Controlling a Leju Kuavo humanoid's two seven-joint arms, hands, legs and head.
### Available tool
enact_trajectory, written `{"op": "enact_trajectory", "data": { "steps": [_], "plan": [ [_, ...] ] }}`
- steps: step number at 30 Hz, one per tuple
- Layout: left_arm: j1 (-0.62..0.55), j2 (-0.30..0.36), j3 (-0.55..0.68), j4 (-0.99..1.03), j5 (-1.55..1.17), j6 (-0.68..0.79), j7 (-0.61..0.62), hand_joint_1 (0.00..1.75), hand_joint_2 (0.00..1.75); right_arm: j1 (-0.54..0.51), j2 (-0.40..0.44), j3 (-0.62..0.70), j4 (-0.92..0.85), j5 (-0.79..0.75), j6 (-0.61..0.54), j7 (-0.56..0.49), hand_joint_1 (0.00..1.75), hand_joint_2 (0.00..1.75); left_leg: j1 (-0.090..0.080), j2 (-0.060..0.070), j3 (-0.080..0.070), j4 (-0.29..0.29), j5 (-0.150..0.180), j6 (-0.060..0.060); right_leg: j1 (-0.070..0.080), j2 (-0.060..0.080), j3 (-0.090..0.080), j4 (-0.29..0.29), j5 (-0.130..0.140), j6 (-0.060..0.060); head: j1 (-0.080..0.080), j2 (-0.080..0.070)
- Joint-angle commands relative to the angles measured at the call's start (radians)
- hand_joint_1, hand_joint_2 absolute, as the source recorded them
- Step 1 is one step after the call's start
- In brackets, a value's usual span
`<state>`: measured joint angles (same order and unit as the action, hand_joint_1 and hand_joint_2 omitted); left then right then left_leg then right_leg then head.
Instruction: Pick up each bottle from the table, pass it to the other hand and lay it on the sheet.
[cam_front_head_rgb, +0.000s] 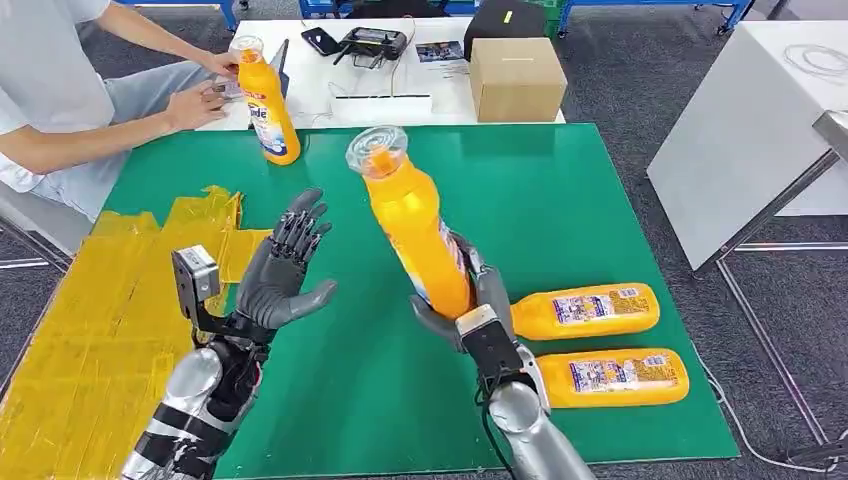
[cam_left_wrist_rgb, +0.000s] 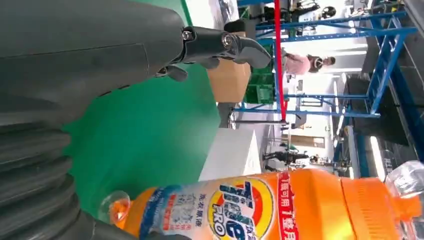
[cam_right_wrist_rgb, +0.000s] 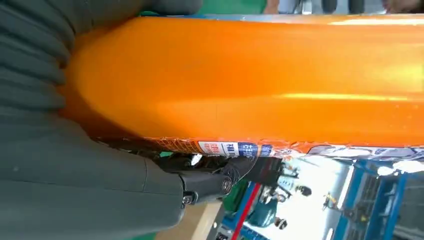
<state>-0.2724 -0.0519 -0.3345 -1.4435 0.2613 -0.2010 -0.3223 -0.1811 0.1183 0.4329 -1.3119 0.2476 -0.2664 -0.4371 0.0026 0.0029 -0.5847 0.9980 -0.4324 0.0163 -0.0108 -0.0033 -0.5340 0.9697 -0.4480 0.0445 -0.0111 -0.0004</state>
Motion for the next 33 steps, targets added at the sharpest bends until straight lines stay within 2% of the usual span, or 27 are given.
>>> {"op": "enact_trajectory", "data": {
  "steps": [1,4,10,33],
  "plan": [
    [-0.064,0.035,-0.058,0.041,-0.002,0.002,0.002,0.0,1.75,-0.047,0.003,0.095,0.061,0.009,0.042,0.001,1.75,1.75,0.001,0.001,0.001,0.0,-0.001,-0.001,0.001,0.001,0.001,0.0,0.0,-0.001,0.0,0.0],
    [-0.074,0.03,-0.064,0.049,-0.003,0.004,-0.001,0.0,1.75,-0.07,0.001,0.169,0.115,0.049,0.068,0.014,1.75,1.75,0.001,0.001,0.002,0.0,-0.001,-0.001,0.001,0.001,0.001,-0.001,0.0,-0.001,0.0,0.0],
    [-0.09,0.022,-0.074,0.071,-0.002,0.006,-0.002,0.0,1.75,-0.081,0.015,0.246,0.172,0.114,0.04,0.014,1.75,1.75,0.001,0.0,0.001,-0.001,0.0,-0.001,0.001,0.0,0.002,-0.001,0.0,-0.001,0.0,0.0],
    [-0.097,0.021,-0.111,0.098,-0.003,-0.029,-0.016,0.0,1.75,-0.104,0.012,0.27,0.217,0.136,0.031,0.026,1.75,1.75,0.001,-0.001,0.001,0.0,0.0,0.0,0.001,-0.001,0.001,-0.001,0.0,-0.001,0.0,0.0]
  ]
}}
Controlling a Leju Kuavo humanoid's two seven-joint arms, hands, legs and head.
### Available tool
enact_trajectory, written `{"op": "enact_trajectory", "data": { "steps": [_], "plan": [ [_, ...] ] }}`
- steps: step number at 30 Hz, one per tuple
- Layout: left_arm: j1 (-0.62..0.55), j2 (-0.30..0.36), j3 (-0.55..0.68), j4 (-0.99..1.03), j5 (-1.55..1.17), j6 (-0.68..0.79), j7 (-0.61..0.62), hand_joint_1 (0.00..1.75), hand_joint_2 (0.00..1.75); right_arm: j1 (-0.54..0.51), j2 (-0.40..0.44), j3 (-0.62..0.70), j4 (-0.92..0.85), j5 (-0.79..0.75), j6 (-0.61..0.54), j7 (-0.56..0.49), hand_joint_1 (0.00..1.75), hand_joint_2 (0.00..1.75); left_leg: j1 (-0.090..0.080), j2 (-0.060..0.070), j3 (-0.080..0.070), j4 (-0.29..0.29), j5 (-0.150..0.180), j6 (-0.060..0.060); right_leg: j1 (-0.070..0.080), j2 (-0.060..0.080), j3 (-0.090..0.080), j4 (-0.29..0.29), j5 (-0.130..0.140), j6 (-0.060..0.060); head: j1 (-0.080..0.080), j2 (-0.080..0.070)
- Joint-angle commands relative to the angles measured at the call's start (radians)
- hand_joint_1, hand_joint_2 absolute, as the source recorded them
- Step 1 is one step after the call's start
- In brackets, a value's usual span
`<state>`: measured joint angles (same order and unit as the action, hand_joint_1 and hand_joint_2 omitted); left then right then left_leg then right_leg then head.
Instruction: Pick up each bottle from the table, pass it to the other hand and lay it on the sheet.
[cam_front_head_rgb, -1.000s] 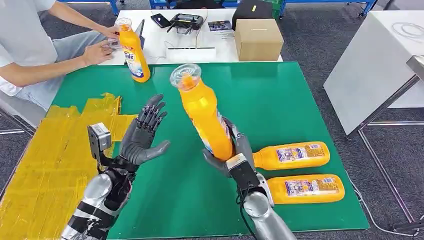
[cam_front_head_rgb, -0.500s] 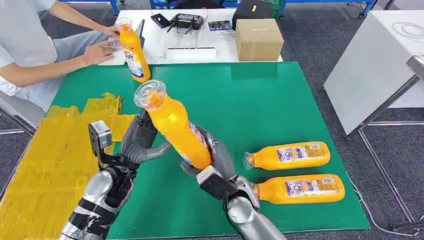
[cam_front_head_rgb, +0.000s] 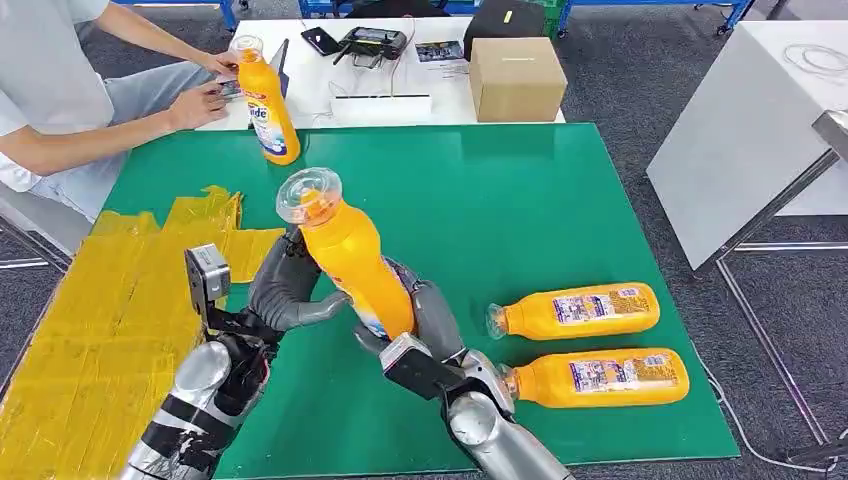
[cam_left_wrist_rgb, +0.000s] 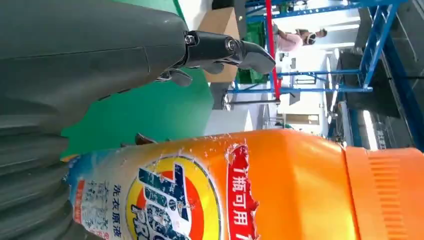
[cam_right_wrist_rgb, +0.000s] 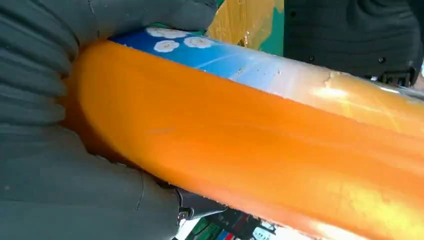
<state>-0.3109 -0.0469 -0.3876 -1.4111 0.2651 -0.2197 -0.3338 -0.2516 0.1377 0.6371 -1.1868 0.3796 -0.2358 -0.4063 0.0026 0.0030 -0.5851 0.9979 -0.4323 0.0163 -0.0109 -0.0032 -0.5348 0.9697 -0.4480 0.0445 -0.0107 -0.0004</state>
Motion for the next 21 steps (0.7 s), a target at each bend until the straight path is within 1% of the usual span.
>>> {"op": "enact_trajectory", "data": {
  "steps": [1,7,8,9,11,12,13,18,20,21],
  "plan": [
    [-0.056,0.018,-0.063,0.063,-0.014,-0.013,-0.007,0.0,1.75,-0.032,-0.008,0.063,0.09,0.001,0.001,-0.006,1.75,1.75,0.001,-0.001,0.002,0.0,-0.001,-0.001,0.001,-0.001,0.003,-0.001,-0.001,-0.001,0.0,0.0],
    [-0.048,0.02,-0.074,0.058,-0.025,-0.022,-0.013,0.0,1.75,-0.029,-0.006,0.059,0.09,-0.004,0.005,-0.006,1.75,1.75,0.001,-0.001,0.002,-0.001,0.0,-0.001,0.001,0.0,0.002,-0.001,0.0,-0.001,0.0,0.0],
    [-0.048,0.02,-0.074,0.058,-0.025,-0.022,-0.013,0.0,1.75,-0.029,-0.006,0.059,0.09,-0.004,0.005,-0.006,1.75,1.75,0.002,-0.001,0.005,-0.001,-0.002,-0.001,0.002,0.0,0.006,-0.002,-0.001,-0.002,0.0,0.0],
    [-0.047,0.019,-0.075,0.056,-0.025,-0.022,-0.014,0.0,1.75,-0.029,-0.006,0.058,0.09,-0.004,0.005,-0.007,1.75,1.75,0.001,-0.001,0.001,-0.001,0.0,-0.001,0.001,0.0,0.002,-0.001,0.0,-0.001,0.0,0.0],
    [-0.036,0.024,-0.091,0.042,-0.031,-0.043,-0.019,0.0,1.75,-0.026,-0.006,0.052,0.089,-0.007,0.003,-0.009,1.75,1.75,0.001,-0.001,0.003,-0.001,-0.001,-0.001,0.002,0.0,0.004,-0.002,-0.001,-0.001,0.0,0.0],
    [-0.031,0.023,-0.095,0.037,-0.033,-0.045,-0.02,0.0,1.75,-0.026,-0.007,0.05,0.089,-0.008,0.003,-0.009,1.75,1.75,0.003,0.0,0.006,-0.001,-0.002,-0.002,0.003,0.0,0.007,-0.003,-0.001,-0.003,0.0,0.0],
    [-0.025,0.023,-0.105,0.027,-0.039,-0.049,-0.024,0.0,1.75,-0.024,-0.007,0.048,0.088,-0.009,0.002,-0.01,1.75,1.75,0.001,-0.001,0.002,-0.001,-0.001,-0.001,0.001,-0.001,0.003,-0.001,0.0,-0.001,0.0,0.0],
    [-0.019,0.021,-0.112,0.02,-0.041,-0.05,-0.025,0.0,1.75,-0.024,-0.008,0.047,0.088,-0.009,0.002,-0.01,1.75,1.75,0.001,0.0,0.003,-0.001,-0.001,-0.001,0.001,0.0,0.004,-0.002,-0.001,-0.001,0.0,0.0],
    [-0.019,0.021,-0.112,0.02,-0.041,-0.05,-0.025,0.0,1.75,-0.024,-0.008,0.047,0.088,-0.009,0.002,-0.01,1.75,1.75,0.0,0.0,0.001,-0.001,0.0,0.0,0.0,0.0,0.001,-0.001,0.0,-0.001,0.0,0.0],
    [-0.02,0.021,-0.113,0.019,-0.041,-0.051,-0.025,0.0,1.75,-0.023,-0.008,0.047,0.088,-0.01,0.002,-0.01,1.75,1.75,0.002,0.0,0.004,-0.001,-0.002,-0.001,0.002,0.0,0.005,-0.002,-0.001,-0.002,0.0,0.0]
  ]
}}
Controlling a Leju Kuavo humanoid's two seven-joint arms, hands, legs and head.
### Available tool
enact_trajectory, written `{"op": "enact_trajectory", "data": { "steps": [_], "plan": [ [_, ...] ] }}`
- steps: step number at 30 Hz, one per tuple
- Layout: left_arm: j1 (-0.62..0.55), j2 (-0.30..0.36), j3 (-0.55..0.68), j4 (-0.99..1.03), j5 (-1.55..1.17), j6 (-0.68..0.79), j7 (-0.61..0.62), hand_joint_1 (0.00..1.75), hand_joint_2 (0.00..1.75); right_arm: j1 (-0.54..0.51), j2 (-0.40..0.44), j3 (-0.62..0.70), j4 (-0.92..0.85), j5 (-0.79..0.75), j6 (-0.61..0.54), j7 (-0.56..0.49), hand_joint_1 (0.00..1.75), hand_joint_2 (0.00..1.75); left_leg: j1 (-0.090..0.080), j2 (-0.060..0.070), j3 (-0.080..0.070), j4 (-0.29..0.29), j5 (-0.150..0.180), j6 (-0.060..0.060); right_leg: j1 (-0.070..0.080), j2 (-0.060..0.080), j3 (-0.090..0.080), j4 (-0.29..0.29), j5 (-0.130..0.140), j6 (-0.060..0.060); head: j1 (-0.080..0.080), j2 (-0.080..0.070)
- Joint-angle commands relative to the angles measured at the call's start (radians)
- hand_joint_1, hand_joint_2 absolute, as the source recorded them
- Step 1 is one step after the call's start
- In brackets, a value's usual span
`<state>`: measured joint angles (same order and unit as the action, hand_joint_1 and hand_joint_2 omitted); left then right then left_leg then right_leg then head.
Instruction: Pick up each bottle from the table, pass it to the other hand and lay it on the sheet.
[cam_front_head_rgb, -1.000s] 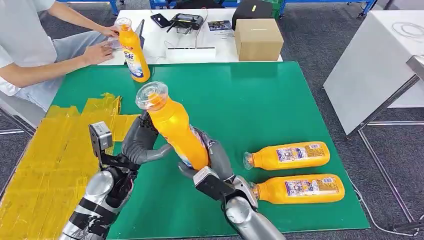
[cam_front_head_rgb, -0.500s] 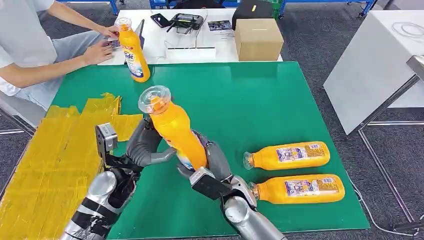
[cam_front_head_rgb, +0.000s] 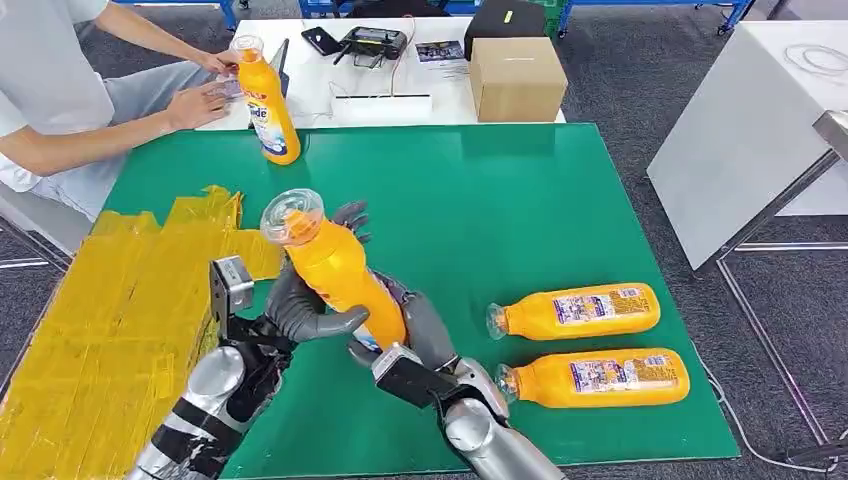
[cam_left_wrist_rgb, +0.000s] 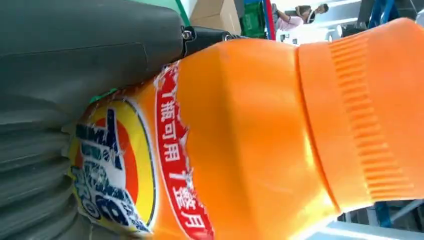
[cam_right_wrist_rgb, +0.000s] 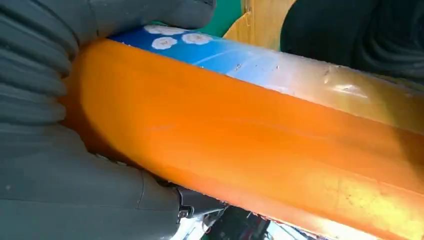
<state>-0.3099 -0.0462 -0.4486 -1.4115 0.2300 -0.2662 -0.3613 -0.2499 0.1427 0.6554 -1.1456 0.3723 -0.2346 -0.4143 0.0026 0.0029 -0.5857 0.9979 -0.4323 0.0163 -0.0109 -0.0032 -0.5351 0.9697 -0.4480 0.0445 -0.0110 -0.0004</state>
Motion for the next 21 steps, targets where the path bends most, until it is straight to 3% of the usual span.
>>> {"op": "enact_trajectory", "data": {
  "steps": [1,7,8,9,21],
  "plan": [
    [-0.02,0.022,-0.059,0.016,-0.01,-0.009,0.001,0.0,1.75,-0.024,-0.013,0.027,0.048,-0.003,0.002,-0.002,1.75,1.75,0.001,0.0,0.002,-0.001,0.0,0.0,0.001,0.0,0.002,-0.001,0.0,-0.001,0.0,0.0],
    [-0.009,0.004,-0.069,0.019,-0.011,0.016,0.004,0.0,1.75,-0.018,-0.013,0.027,0.051,-0.002,-0.003,-0.004,1.75,1.75,0.001,0.0,0.003,-0.001,-0.001,-0.001,0.001,0.0,0.004,-0.002,-0.001,-0.001,0.0,0.0],
    [-0.01,-0.001,-0.06,0.023,-0.005,0.035,0.005,1.43,1.75,-0.017,-0.014,0.027,0.049,0.001,-0.006,-0.004,1.75,1.75,0.001,0.0,0.002,-0.001,-0.001,0.0,0.001,0.0,0.003,-0.001,0.0,-0.001,0.0,0.0],
    [-0.01,-0.001,-0.058,0.022,-0.004,0.038,0.005,1.75,1.75,-0.016,-0.014,0.027,0.049,0.001,-0.006,-0.004,1.75,1.75,0.001,0.0,0.003,-0.001,-0.001,-0.001,0.001,0.0,0.004,-0.002,-0.001,-0.001,0.0,0.0],
    [0.012,-0.007,0.019,-0.035,-0.032,0.193,-0.032,1.75,1.75,-0.005,-0.024,0.025,0.022,0.016,-0.032,0.0,1.75,1.75,0.001,0.0,0.002,0.0,-0.001,-0.001,0.001,0.0,0.003,-0.001,-0.001,-0.001,0.0,0.0]
  ]
}}
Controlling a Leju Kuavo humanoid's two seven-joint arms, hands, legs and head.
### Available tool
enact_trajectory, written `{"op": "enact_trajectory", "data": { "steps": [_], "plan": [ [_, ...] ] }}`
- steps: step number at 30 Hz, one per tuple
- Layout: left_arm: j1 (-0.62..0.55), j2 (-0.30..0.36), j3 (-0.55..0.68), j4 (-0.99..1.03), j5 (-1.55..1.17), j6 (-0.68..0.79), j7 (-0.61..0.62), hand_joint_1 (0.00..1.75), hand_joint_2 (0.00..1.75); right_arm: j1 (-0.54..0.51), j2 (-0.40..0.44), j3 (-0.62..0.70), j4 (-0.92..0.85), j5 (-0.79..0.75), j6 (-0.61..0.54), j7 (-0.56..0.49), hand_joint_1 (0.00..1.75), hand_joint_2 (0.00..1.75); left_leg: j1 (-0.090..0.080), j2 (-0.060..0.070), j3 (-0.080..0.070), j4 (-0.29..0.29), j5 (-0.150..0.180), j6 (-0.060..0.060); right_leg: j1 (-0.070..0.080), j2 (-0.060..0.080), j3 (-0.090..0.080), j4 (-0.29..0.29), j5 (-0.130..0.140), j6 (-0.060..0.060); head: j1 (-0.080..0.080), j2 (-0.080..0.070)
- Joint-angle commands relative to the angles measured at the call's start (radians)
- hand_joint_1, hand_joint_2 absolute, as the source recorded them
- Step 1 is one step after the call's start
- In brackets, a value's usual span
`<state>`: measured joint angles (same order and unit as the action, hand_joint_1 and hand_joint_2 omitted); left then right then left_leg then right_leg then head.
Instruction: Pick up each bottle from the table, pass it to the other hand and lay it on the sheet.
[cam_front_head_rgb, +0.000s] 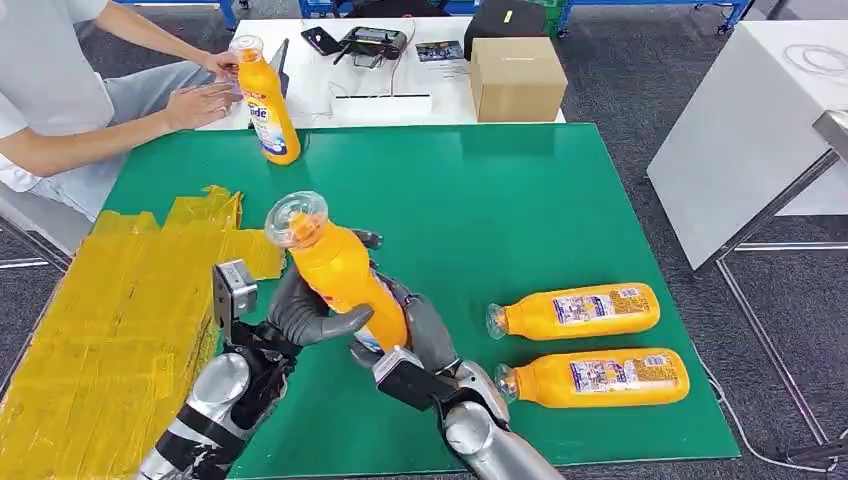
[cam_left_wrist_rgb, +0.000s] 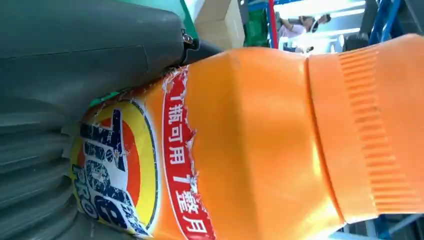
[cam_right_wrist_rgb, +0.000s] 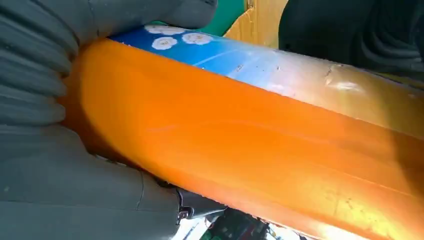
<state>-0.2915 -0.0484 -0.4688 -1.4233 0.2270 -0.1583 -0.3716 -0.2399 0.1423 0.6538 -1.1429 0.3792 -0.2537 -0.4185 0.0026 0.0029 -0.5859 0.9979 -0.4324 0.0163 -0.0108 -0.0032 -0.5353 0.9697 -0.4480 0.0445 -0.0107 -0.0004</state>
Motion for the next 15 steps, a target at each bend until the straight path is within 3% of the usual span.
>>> {"op": "enact_trajectory", "data": {
  "steps": [1,8,9,10,11,15],
  "plan": [
    [-0.006,-0.004,0.044,-0.028,-0.04,0.102,-0.027,1.75,1.75,-0.015,-0.024,0.027,0.017,0.011,-0.015,0.004,1.75,1.75,0.001,0.0,0.001,0.0,-0.001,0.0,0.001,0.0,0.002,-0.001,0.0,-0.001,0.0,0.0],
    [-0.015,0.0,0.088,-0.054,-0.086,0.201,-0.055,1.75,1.75,0.007,-0.029,-0.003,-0.051,-0.033,-0.027,-0.011,1.75,1.75,0.002,-0.001,0.002,0.001,-0.001,-0.001,0.002,-0.001,0.003,-0.001,-0.001,-0.002,0.0,0.0],
    [-0.016,0.003,0.09,-0.057,-0.086,0.2,-0.055,1.75,1.75,0.01,-0.032,-0.004,-0.065,-0.036,-0.023,-0.008,1.61,1.75,0.002,-0.001,0.003,0.001,-0.002,-0.001,0.002,-0.001,0.004,-0.001,-0.001,-0.002,0.0,0.0],
    [-0.017,0.002,0.1,-0.063,-0.133,0.258,-0.079,1.75,1.75,0.019,-0.034,-0.016,-0.091,-0.052,-0.028,-0.012,0.65,1.75,0.002,-0.001,0.002,0.0,-0.001,-0.001,0.002,-0.001,0.003,-0.001,-0.001,-0.002,0.0,0.0],
    [-0.021,0.009,0.112,-0.078,-0.191,0.33,-0.103,1.75,1.75,0.035,-0.045,-0.037,-0.149,-0.074,-0.04,-0.027,0.0,1.75,0.001,-0.001,0.0,0.0,0.0,-0.001,0.001,-0.001,0.0,0.0,0.0,-0.001,0.0,0.0],
    [-0.034,0.024,0.128,-0.088,-0.218,0.365,-0.104,1.75,1.75,0.047,-0.064,-0.051,-0.209,-0.108,-0.009,-0.013,0.0,1.75,0.001,-0.002,0.0,0.001,-0.001,-0.001,0.001,-0.002,0.001,0.0,-0.001,-0.001,0.0,0.0]
  ]
}}
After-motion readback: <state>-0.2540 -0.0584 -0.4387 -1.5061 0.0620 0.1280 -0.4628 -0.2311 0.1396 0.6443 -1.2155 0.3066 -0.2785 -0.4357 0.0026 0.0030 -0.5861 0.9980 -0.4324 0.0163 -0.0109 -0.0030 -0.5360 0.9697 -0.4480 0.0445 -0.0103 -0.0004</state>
